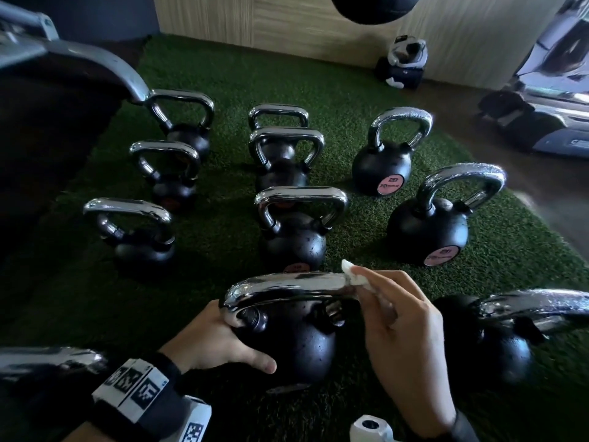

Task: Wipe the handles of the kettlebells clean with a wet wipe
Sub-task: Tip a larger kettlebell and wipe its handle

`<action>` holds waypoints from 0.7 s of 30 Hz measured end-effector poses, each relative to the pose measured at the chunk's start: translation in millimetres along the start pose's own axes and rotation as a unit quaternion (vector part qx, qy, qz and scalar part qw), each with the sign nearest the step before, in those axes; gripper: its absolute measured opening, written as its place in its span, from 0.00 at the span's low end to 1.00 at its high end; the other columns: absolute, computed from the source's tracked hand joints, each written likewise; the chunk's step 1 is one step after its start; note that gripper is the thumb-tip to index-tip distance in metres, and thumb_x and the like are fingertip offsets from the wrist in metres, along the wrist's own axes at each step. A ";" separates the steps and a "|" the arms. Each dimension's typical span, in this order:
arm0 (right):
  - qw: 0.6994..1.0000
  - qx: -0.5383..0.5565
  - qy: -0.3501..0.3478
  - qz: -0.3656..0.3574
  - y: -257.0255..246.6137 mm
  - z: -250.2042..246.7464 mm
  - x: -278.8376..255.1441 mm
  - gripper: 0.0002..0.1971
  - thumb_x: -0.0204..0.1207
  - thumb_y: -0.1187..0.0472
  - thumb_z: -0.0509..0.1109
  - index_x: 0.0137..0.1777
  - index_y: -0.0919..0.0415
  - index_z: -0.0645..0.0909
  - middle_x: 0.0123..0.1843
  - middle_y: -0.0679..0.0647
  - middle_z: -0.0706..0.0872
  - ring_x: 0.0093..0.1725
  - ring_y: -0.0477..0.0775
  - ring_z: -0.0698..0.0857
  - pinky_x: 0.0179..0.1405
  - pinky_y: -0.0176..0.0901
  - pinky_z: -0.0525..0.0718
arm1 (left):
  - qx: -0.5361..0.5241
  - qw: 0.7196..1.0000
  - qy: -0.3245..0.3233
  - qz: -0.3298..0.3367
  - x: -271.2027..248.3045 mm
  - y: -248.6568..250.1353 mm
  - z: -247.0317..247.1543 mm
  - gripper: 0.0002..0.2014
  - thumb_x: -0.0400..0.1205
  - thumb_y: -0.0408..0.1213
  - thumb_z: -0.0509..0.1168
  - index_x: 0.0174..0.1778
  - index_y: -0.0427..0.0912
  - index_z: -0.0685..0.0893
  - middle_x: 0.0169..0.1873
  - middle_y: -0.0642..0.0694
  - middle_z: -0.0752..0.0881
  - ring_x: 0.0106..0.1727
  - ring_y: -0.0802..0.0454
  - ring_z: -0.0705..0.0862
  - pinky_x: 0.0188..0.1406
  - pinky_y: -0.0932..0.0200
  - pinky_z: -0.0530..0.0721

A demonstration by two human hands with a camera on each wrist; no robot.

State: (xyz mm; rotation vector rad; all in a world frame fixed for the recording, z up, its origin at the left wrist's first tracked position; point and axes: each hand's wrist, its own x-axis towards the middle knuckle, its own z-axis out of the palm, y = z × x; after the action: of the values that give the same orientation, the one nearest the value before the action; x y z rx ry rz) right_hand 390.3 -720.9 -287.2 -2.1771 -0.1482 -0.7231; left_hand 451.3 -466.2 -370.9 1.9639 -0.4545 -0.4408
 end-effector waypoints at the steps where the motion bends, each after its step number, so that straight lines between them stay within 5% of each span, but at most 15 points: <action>1: 1.000 -0.003 -0.001 -0.003 -2.4 -0.1 -1.5 0.19 0.79 0.74 0.75 0.63 0.52 0.91 0.52 0.42 0.90 0.45 0.37 0.87 0.43 0.26 0.81 | 0.000 1.000 -0.002 0.001 0.0 -0.5 0.1 0.38 0.56 0.51 0.91 0.64 0.64 0.90 0.65 0.71 0.86 0.71 0.73 0.80 0.72 0.75 0.74; 4: 1.000 0.010 -0.005 0.013 -0.1 -0.4 -6.3 0.21 0.77 0.77 0.75 0.64 0.55 0.92 0.51 0.43 0.90 0.41 0.38 0.86 0.39 0.21 0.76 | 0.005 1.000 0.003 0.007 0.2 0.1 0.2 0.38 0.56 0.50 0.91 0.65 0.62 0.90 0.66 0.72 0.85 0.71 0.74 0.79 0.72 0.77 0.72; 8: 0.990 0.072 -0.006 0.122 29.9 2.4 -13.2 0.20 0.82 0.69 0.74 0.64 0.43 0.90 0.44 0.44 0.90 0.39 0.42 0.87 0.39 0.34 0.82 | 0.024 1.000 0.011 0.002 -2.0 3.3 1.5 0.37 0.58 0.48 0.91 0.63 0.65 0.88 0.65 0.77 0.83 0.69 0.78 0.79 0.66 0.80 0.73; 12: 0.983 0.087 0.005 0.164 44.4 9.9 -23.8 0.16 0.83 0.65 0.74 0.65 0.46 0.91 0.40 0.50 0.90 0.37 0.52 0.86 0.40 0.42 0.83 | -0.006 1.000 0.021 -0.011 -4.5 4.1 3.0 0.36 0.59 0.41 0.91 0.64 0.59 0.89 0.62 0.67 0.89 0.66 0.70 0.84 0.67 0.71 0.80; 14: 0.977 0.104 0.014 0.187 49.9 13.8 -28.6 0.15 0.83 0.64 0.74 0.64 0.47 0.92 0.37 0.49 0.90 0.31 0.47 0.83 0.34 0.44 0.81 | -0.010 1.000 0.019 -0.010 -5.4 6.3 3.2 0.38 0.59 0.41 0.91 0.65 0.60 0.88 0.62 0.66 0.89 0.67 0.69 0.84 0.70 0.68 0.80; 16: 0.966 0.133 0.008 0.223 55.8 20.4 -33.0 0.14 0.84 0.68 0.73 0.59 0.50 0.94 0.31 0.43 0.87 0.26 0.36 0.77 0.30 0.32 0.74 | -0.007 1.000 0.019 -0.010 -4.6 7.5 3.0 0.39 0.58 0.41 0.91 0.66 0.61 0.87 0.64 0.67 0.88 0.69 0.69 0.83 0.71 0.66 0.79; 18: 0.956 0.148 -0.025 0.252 58.0 25.5 -37.2 0.12 0.85 0.69 0.71 0.46 0.54 0.93 0.24 0.42 0.82 0.23 0.36 0.74 0.25 0.26 0.70 | -0.016 1.000 0.016 -0.022 -4.2 10.2 1.3 0.39 0.58 0.38 0.91 0.66 0.61 0.88 0.63 0.69 0.88 0.68 0.71 0.83 0.70 0.72 0.77; 21: 0.952 0.150 -0.074 0.256 58.3 21.7 -37.0 0.14 0.85 0.65 0.72 0.39 0.52 0.91 0.23 0.57 0.83 0.22 0.47 0.74 0.23 0.38 0.70 | 0.010 0.998 -0.042 -0.056 -1.4 8.8 -10.9 0.35 0.60 0.37 0.90 0.62 0.65 0.89 0.63 0.72 0.87 0.68 0.75 0.81 0.68 0.79 0.73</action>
State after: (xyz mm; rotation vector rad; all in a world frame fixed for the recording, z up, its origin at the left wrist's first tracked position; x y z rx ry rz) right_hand 389.0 -738.3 -357.4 -1.8594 0.2132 -0.2228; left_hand 454.3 -460.6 -358.3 2.0020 -0.4043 -0.5927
